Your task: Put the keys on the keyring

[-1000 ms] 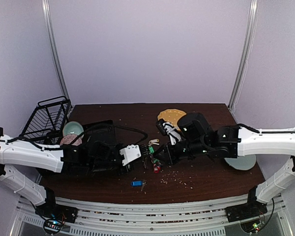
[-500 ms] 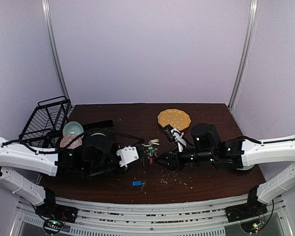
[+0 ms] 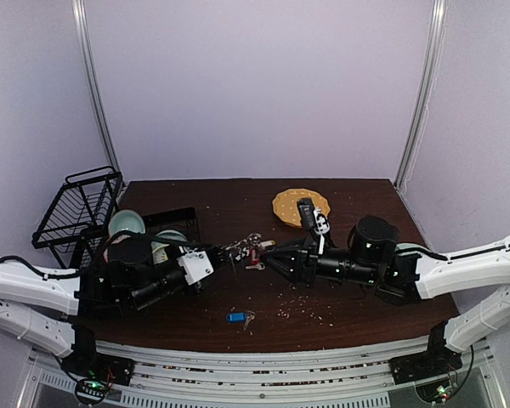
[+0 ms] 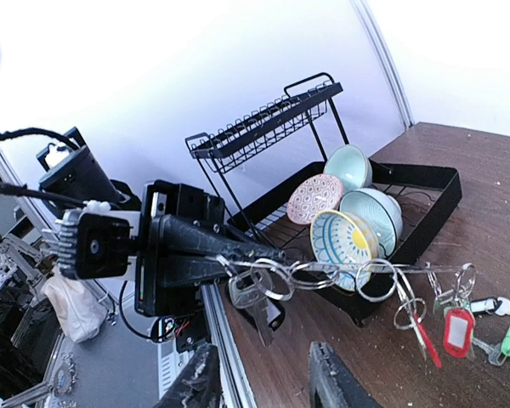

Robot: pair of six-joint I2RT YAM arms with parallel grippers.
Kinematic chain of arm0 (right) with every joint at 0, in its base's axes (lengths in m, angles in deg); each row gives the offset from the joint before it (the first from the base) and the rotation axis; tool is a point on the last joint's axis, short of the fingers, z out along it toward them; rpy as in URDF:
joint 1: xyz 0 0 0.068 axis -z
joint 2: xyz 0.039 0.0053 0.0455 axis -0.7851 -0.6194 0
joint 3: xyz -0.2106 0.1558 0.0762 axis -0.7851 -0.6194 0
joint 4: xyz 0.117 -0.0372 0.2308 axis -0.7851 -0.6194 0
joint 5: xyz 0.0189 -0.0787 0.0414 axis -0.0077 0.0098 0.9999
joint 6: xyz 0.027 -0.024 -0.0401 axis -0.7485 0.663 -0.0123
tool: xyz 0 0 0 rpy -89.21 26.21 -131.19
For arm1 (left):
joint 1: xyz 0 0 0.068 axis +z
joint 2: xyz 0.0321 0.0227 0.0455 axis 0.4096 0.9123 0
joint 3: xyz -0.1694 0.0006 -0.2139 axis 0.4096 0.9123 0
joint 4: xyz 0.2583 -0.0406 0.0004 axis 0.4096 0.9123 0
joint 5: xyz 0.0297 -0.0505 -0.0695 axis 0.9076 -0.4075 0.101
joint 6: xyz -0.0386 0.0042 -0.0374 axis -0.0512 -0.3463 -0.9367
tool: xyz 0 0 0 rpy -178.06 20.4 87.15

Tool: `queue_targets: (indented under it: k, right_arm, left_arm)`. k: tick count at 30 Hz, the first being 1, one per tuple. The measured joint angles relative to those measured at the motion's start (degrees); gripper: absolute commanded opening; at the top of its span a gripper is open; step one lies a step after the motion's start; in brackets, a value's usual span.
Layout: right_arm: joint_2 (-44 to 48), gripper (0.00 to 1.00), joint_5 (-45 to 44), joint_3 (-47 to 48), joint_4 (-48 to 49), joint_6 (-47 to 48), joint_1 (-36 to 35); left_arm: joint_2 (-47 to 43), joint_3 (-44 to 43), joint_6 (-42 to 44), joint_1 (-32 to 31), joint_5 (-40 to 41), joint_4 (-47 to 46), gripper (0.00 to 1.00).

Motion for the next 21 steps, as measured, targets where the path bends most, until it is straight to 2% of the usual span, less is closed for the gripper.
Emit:
queue_targets:
  k: [5,8,11,19,21]
  right_arm:
    - [-3.9,0.47,-0.7,3.6,3.0,0.9,-1.0]
    - [-5.1,0.48,-0.9,4.9,4.1,1.6,-1.2]
    - [-7.4,0.43,-0.9,7.5,4.4,2.1,-1.2]
    - [-11.6,0.21,-0.6,10.4,5.5,2.0,-1.2]
    - [-12.2,0.19,-0.3,10.9,5.7,1.9,-1.2]
  left_arm:
    - [-2.5,3.3,4.3,-0.7,0.0,-6.1,0.0]
    - [-3.2,4.3,6.4,-1.1,-0.1,-9.2,0.0]
    - [-3.2,5.0,8.0,-1.1,-0.2,-11.3,0.0]
    - [-3.9,5.7,10.5,-1.1,0.0,-13.6,0.0]
    - [-4.2,5.8,10.8,-1.1,0.2,-14.1,0.0]
